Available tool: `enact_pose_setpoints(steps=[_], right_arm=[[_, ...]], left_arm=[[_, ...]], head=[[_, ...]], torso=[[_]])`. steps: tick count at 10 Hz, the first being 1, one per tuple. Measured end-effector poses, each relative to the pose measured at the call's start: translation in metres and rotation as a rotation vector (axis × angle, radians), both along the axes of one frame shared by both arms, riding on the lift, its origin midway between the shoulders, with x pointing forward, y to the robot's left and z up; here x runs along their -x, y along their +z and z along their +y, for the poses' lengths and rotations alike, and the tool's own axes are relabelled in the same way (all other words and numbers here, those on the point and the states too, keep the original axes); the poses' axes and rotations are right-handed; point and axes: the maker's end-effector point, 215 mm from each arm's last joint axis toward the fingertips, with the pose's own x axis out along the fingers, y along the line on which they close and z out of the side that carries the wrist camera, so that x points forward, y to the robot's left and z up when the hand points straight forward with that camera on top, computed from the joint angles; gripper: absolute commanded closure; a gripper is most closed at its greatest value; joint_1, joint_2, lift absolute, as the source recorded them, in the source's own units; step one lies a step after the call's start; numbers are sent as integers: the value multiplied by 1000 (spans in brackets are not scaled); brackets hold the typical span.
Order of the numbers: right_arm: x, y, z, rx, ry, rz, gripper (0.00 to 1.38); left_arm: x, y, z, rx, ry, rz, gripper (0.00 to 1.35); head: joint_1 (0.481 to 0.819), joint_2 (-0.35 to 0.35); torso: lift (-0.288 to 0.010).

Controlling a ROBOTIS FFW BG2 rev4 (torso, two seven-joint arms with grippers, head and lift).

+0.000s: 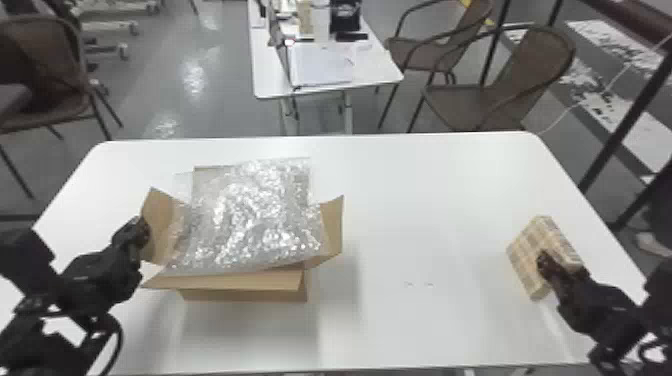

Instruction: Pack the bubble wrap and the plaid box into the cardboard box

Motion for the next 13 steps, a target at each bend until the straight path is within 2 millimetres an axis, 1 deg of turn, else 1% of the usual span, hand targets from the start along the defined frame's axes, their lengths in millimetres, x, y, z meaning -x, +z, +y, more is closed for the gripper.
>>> enact_pose_setpoints(steps=[2,3,4,5,6,7,9,10,11,12,13], right_arm=[[0,6,1,1,2,-9,1277],[-1,15,5,-11,8,-20,1277],[-6,31,16,-28,28,-39,1277],[-15,57,37,-51,70,-77,1277],[-26,86,65,-81,136,-116,1277],[-36,114,98,-109,224,-142,1277],[-46,158,167,-152,424,-152,1277],[-47,176,201,-169,532,-152,1277],[-45,193,234,-176,640,-152,1277],[-44,203,262,-177,729,-148,1277],[-43,208,287,-176,801,-139,1277]], left_arm=[[0,1,0,-1,0,-3,1204],[-1,1,0,0,-1,-3,1204],[-1,1,0,0,0,-2,1204],[-1,1,-1,0,-1,-3,1204],[-1,1,-1,0,-2,-2,1204],[-2,0,-2,-1,-4,1,1204],[-3,1,-3,-7,-5,1,1204],[-4,1,-4,-9,-6,1,1204],[-5,2,-4,-12,-8,2,1204],[-6,2,-5,-14,-10,3,1204],[-7,2,-6,-16,-11,4,1204]], head=[[695,32],[695,33],[695,43],[695,65],[695,95],[695,131],[695,187],[695,225],[684,264],[678,281],[668,310]], torso=[[-121],[-121],[-121],[-121],[-121],[-121],[-121],[-121],[-121],[-121],[-121]])
